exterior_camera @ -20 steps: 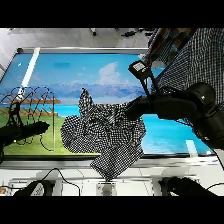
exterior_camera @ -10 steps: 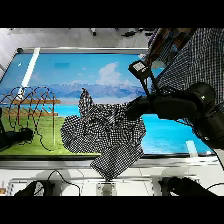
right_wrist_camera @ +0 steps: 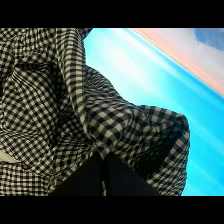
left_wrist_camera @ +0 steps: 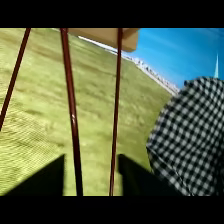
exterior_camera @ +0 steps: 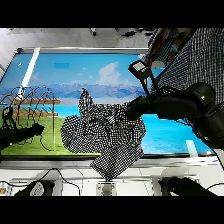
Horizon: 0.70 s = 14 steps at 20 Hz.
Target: Fold the clothes and pants, and hang the long-sleeved shirts on hangers.
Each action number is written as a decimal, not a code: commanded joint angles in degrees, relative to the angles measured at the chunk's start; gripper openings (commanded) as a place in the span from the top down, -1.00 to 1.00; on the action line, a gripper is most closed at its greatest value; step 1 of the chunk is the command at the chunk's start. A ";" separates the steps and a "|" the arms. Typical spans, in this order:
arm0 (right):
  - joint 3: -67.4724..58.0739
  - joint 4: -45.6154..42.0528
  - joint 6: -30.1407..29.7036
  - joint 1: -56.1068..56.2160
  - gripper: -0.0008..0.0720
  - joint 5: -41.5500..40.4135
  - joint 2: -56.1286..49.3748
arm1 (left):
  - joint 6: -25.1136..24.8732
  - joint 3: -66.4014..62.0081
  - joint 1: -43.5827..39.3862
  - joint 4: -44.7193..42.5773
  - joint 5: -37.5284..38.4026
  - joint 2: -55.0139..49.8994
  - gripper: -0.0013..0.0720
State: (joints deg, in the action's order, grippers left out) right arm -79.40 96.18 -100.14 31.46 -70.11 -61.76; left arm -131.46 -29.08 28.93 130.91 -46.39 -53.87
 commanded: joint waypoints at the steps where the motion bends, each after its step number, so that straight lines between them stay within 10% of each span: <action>1: -0.07 0.02 0.15 0.02 0.88 0.00 -0.02 | -2.75 -0.04 0.13 4.17 4.07 -5.07 0.90; 14: -0.04 -0.57 -1.33 -5.16 0.89 0.13 -1.75 | -2.14 -22.34 0.22 1.16 -36.89 24.55 0.90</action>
State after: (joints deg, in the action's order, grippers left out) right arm -79.40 95.46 -100.14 27.62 -70.06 -62.87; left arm -133.71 -45.08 29.08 133.47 -70.15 -35.73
